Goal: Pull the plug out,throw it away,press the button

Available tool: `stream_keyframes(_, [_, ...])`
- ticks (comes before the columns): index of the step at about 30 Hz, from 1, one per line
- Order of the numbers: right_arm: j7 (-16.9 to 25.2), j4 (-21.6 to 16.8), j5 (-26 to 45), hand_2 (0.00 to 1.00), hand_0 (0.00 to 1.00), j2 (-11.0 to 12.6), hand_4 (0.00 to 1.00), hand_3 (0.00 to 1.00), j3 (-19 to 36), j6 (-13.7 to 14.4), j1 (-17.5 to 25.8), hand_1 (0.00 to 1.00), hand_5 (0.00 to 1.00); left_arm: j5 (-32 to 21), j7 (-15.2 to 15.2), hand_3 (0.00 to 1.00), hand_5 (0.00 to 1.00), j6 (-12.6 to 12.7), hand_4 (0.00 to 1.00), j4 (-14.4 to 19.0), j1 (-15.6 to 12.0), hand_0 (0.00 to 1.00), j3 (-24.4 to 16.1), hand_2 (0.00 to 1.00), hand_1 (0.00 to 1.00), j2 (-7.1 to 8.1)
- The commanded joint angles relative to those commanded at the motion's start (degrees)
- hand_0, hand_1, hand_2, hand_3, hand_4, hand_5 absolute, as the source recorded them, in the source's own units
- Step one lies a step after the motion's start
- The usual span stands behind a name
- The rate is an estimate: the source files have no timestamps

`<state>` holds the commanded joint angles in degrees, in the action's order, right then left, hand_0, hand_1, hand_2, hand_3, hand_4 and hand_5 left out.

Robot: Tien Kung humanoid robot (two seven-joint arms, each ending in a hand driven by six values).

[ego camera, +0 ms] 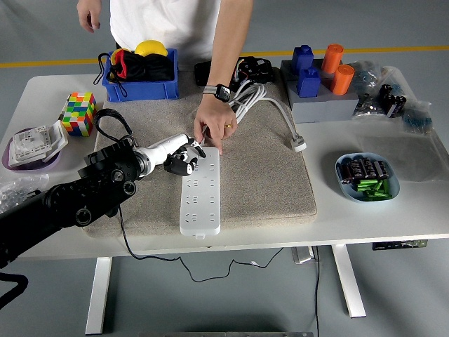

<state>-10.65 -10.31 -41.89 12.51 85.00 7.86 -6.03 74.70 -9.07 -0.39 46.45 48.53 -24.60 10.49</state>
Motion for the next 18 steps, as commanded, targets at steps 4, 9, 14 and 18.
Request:
stream_keyframes(4, [-0.1,0.0,0.0,0.643,0.74,0.0,0.662,0.615,-0.1,0.0,0.0,0.659,0.482,-0.2,0.0,0.649,0.002,0.0,0.273,-0.6,0.3,0.003,0.4,0.07,0.015,-0.15])
stream_keyframes(9, [0.1,0.0,0.2,0.643,0.74,0.0,0.662,0.615,-0.5,0.0,-0.2,0.659,0.483,-0.4,-0.1,0.65,0.002,0.0,0.276,-1.3,0.5,0.003,1.0,0.069,0.015,-0.24])
stream_keyframes(14, [0.1,0.0,0.2,0.643,0.74,0.0,0.662,0.615,-0.7,0.0,-0.1,0.659,0.484,-0.7,-0.1,0.65,0.002,-0.1,0.275,-1.7,0.8,0.003,1.8,0.069,0.015,-0.35])
stream_keyframes(18, [-0.1,0.0,0.0,0.643,0.74,0.0,0.662,0.615,-0.7,0.0,0.0,0.659,0.484,-1.0,-0.1,0.65,0.002,-0.1,0.275,-2.2,0.8,0.003,2.2,0.069,0.015,-0.56])
